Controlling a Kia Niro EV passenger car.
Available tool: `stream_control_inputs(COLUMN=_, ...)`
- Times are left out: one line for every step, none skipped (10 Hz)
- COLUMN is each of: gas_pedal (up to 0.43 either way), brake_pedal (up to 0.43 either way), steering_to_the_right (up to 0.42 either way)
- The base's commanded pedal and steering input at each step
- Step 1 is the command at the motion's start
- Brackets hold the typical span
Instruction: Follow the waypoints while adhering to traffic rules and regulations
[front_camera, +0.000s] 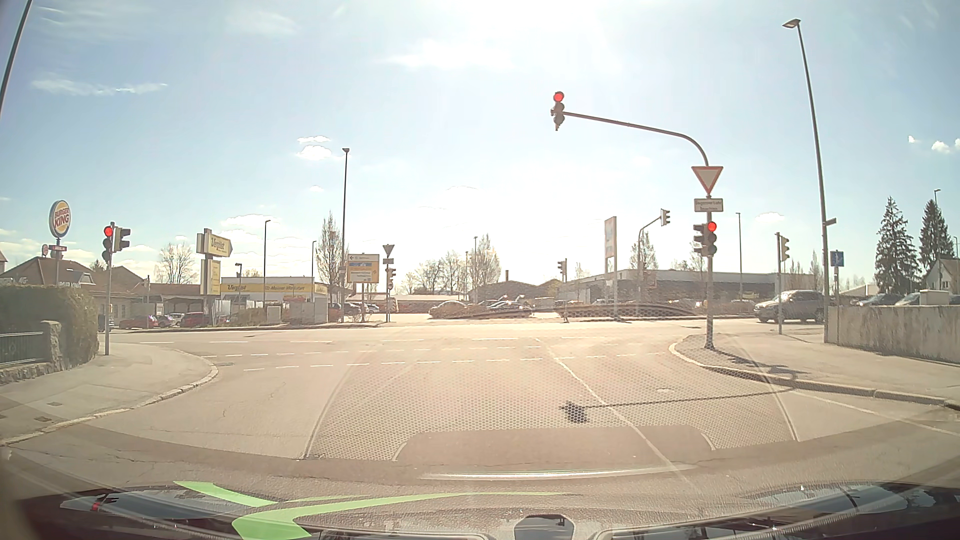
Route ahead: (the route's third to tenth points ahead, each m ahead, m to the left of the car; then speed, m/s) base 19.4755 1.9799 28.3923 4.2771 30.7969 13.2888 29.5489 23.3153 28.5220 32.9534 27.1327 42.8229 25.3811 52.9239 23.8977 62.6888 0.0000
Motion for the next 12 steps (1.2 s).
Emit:
stream_control_inputs(gas_pedal=0.0, brake_pedal=0.335, steering_to_the_right=0.0)
stream_control_inputs(gas_pedal=0.0, brake_pedal=0.335, steering_to_the_right=0.0)
stream_control_inputs(gas_pedal=0.0, brake_pedal=0.329, steering_to_the_right=0.0)
stream_control_inputs(gas_pedal=0.0, brake_pedal=0.335, steering_to_the_right=0.0)
stream_control_inputs(gas_pedal=0.0, brake_pedal=0.335, steering_to_the_right=0.0)
stream_control_inputs(gas_pedal=0.0, brake_pedal=0.329, steering_to_the_right=0.0)
stream_control_inputs(gas_pedal=0.0, brake_pedal=0.335, steering_to_the_right=0.0)
stream_control_inputs(gas_pedal=0.0, brake_pedal=0.335, steering_to_the_right=0.0)
stream_control_inputs(gas_pedal=0.0, brake_pedal=0.335, steering_to_the_right=0.0)
stream_control_inputs(gas_pedal=0.0, brake_pedal=0.335, steering_to_the_right=0.0)
stream_control_inputs(gas_pedal=0.0, brake_pedal=0.329, steering_to_the_right=0.0)
stream_control_inputs(gas_pedal=0.0, brake_pedal=0.329, steering_to_the_right=-0.001)
